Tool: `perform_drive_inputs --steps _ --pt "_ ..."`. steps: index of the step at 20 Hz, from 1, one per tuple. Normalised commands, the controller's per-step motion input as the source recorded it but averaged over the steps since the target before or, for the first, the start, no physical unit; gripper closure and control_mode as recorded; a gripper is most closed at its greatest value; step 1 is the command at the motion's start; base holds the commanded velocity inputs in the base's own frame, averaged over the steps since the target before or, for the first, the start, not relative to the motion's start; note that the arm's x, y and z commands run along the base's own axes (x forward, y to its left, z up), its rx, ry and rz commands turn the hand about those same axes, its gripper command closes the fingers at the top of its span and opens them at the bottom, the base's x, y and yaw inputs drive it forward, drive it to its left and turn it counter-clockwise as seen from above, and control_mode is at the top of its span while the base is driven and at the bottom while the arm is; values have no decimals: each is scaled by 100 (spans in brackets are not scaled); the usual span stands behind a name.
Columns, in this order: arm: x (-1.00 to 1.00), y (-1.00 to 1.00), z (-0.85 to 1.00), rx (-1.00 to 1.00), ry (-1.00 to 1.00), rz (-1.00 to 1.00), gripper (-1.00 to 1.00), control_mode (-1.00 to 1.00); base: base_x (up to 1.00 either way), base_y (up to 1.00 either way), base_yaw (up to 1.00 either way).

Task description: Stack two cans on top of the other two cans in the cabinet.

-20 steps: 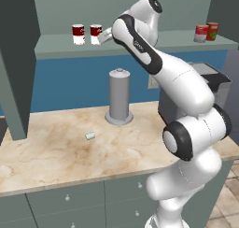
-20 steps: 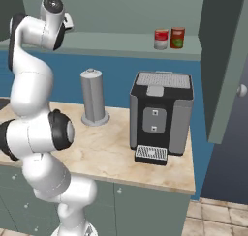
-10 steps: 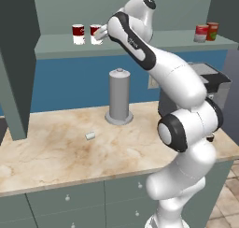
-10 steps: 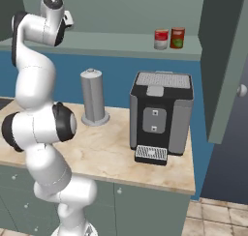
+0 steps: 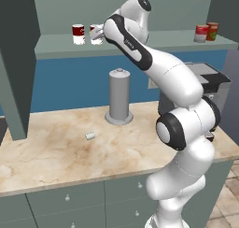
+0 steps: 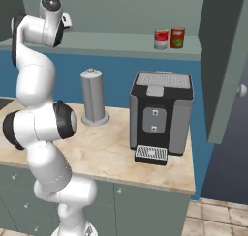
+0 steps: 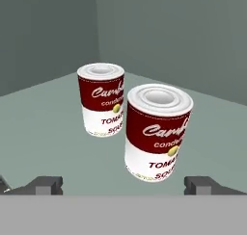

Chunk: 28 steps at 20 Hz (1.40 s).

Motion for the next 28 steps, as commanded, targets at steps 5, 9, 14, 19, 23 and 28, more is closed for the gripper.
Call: perform_drive_inputs --steps 5,9,14,19,23,28 --pt "18 3 -7 5 0 0 -100 -100 0 0 0" --pt "22 0 -4 0 0 0 -100 -100 0 0 0" --pt "19 0 0 0 0 0 -100 -100 0 0 0" --pt "14 1 0 0 0 -2 -100 -100 0 0 0" --pt "6 6 -4 0 0 -2 -100 -100 0 0 0" --pt "11 12 -5 0 0 -2 -100 -100 0 0 0"
